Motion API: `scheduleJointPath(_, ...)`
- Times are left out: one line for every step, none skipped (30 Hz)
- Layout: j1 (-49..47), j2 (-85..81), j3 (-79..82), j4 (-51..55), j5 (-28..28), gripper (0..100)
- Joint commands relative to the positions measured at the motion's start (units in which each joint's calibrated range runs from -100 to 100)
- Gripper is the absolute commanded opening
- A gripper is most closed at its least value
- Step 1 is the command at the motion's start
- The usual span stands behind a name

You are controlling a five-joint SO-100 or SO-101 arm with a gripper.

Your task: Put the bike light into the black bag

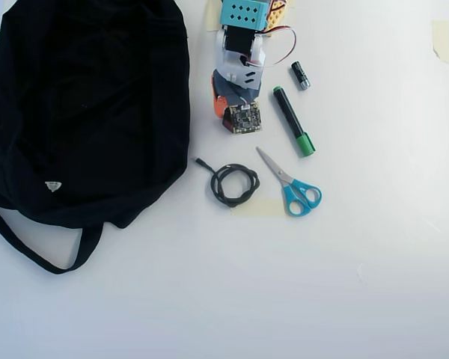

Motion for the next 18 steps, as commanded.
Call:
scheduleJointPath(-0.8, -0.2, -0.9, -0.6, -0.2, 3)
scheduleJointPath(-0.8, -0.2, -0.9, -0.6, -0.2, 2)
scheduleJointPath(-0.8, -0.3, -0.9, -0.6, -0.3, 2)
scheduleJointPath(-0.9, -0.5, -1.0, -0.6, -0.7, 2)
scheduleJointPath(-1.0, -1.4, -1.1, -0.6, -2.3, 2)
scheduleJointPath(-1.3, -1.4, -1.3, -0.6, -3.1, 2)
scheduleJointPath(-1.7, -1.4, -2.1, -0.6, -3.6, 2)
scheduleJointPath(-1.9, -1.4, -2.7, -0.6, -4.0, 2)
scheduleJointPath(-2.4, -1.5, -3.6, -0.5, -4.4, 2)
scheduleJointPath(-2.9, -1.5, -4.8, -0.3, -4.7, 2)
scheduleJointPath(-3.4, -1.5, -5.9, 0.2, -5.3, 2)
scheduleJointPath(-3.7, -1.5, -7.0, 0.3, -5.8, 2)
scheduleJointPath(-4.1, -1.6, -8.0, 0.3, -6.3, 2)
scheduleJointPath(-4.3, -1.9, -8.9, 0.3, -6.5, 2)
scheduleJointPath(-4.4, -2.4, -9.5, 0.3, -6.5, 2)
scheduleJointPath(-4.6, -3.0, -9.9, 0.3, -6.5, 2)
scheduleJointPath(-4.6, -3.8, -10.2, 0.3, -6.5, 2)
scheduleJointPath(-4.6, -4.6, -10.4, 0.3, -6.5, 2)
